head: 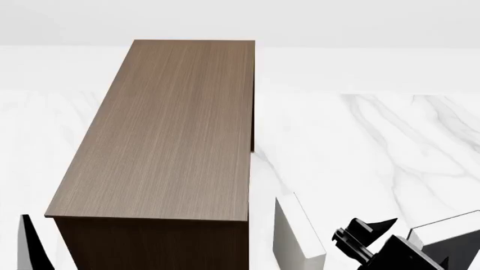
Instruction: Pick up the book in the middle and place it on the cabinet shelf.
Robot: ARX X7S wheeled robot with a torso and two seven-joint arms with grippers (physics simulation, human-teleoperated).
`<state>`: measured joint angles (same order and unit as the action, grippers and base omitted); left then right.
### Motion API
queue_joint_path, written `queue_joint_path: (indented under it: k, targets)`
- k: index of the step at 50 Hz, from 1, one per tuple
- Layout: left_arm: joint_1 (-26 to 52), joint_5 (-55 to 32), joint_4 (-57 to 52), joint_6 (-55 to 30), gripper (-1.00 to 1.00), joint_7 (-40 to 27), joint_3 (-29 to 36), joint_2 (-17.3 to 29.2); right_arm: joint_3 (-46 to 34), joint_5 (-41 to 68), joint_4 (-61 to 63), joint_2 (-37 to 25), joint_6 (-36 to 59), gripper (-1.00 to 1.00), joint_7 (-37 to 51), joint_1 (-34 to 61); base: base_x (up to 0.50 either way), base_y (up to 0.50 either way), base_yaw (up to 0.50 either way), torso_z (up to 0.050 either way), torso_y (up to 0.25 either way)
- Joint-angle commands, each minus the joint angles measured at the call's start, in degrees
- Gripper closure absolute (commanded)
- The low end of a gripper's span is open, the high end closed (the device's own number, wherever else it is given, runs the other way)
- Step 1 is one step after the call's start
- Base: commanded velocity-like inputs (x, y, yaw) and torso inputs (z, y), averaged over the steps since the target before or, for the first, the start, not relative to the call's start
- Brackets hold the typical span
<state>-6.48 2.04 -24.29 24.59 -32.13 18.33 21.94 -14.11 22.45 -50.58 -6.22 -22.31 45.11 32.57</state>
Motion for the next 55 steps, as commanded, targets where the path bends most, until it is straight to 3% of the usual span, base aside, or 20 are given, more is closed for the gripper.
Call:
queue_joint_path:
  k: [1,23,24,42,55]
  targets:
    - [0.05,0.99,0.46,0.77,-1.00,1.15,-1.09,-0.93,1.00,-1.51,-4.70,1.61,-2.28,-1.00,-1.37,2.17,0.00,0.00,0.00,0.000,0.000]
    - [0.05,0.88,0.70,0.87,-1.00,0.83,-0.79,-0.61,1.41,-2.01,-20.96,3.65,-10.89,-1.00,-2.63,8.78,0.00,0.00,0.00,0.000,0.000]
    - [0.05,0.89,0.70,0.86,-1.00,0.82,-0.76,-0.60,1.45,-1.99,-20.97,3.62,-11.08,1.00,-2.50,8.73,0.00,0.00,0.00,0.000,0.000]
    - [0.16,0.68,0.66,0.64,-1.00,0.57,-0.57,-0.38,1.05,-1.46,-18.97,3.40,-10.78,1.00,-2.72,7.73,0.00,0.00,0.00,0.000,0.000]
    - [0.20,0.69,0.59,0.64,-1.00,0.36,-0.49,-0.17,-1.36,-2.24,4.33,-1.35,-3.76,1.00,1.39,1.46,0.00,0.00,0.00,0.000,0.001]
